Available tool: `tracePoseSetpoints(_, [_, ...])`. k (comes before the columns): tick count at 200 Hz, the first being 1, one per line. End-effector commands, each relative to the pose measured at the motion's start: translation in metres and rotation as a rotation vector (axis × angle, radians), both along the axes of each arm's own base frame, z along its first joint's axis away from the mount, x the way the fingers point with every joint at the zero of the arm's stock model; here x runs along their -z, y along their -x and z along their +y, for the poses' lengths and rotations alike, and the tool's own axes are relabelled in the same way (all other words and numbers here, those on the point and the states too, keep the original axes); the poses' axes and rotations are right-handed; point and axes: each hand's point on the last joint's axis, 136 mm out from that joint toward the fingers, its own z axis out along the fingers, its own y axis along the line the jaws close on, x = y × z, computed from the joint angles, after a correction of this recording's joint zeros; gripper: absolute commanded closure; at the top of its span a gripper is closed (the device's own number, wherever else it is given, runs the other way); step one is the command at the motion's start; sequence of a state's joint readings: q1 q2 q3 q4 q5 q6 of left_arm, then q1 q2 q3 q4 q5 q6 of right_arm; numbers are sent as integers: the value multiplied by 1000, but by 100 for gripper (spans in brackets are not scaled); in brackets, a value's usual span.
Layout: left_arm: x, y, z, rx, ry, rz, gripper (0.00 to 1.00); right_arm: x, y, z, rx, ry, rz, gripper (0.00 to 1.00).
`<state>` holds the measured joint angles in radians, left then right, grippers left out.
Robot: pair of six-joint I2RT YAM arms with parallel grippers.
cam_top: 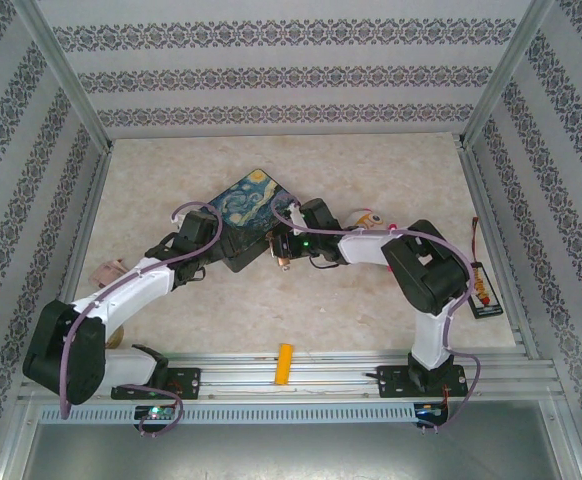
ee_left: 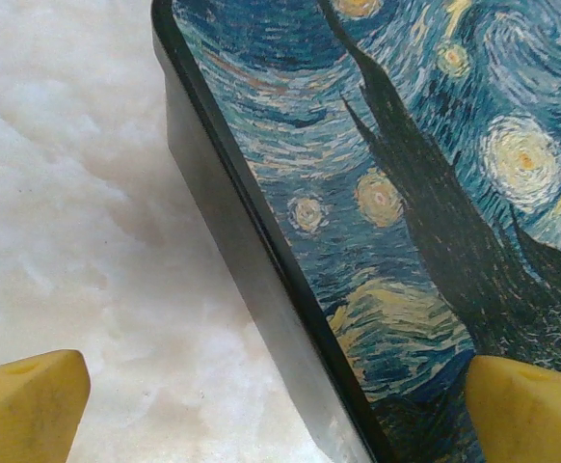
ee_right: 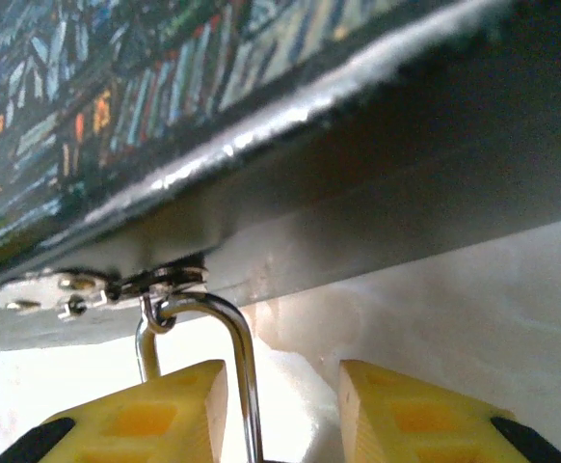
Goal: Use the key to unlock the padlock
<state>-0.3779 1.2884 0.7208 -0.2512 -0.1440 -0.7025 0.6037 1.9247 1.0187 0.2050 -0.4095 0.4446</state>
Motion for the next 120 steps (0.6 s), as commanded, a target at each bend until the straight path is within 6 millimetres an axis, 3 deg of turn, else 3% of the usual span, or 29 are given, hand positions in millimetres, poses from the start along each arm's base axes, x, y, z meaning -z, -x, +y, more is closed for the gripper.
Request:
tracePoseSetpoints(1, [-7, -8, 1, 7, 0, -15, 1, 1, -6, 3, -13, -9, 1, 68])
tracePoseSetpoints(32, [-5, -8, 2, 8, -4, -8, 1, 3, -3, 3, -11, -7, 4, 83])
tracePoseSetpoints(53, [-3, -7, 4, 4, -9, -4, 1, 2, 2, -1, -3, 0, 2, 88])
tracePoseSetpoints(72, [-3, -7, 4, 5, -12, -3, 1, 1, 7, -6, 12, 7, 3, 100])
tracePoseSetpoints(120, [-6, -8, 3, 15, -9, -12, 1, -2, 34, -19, 113, 22, 50, 100])
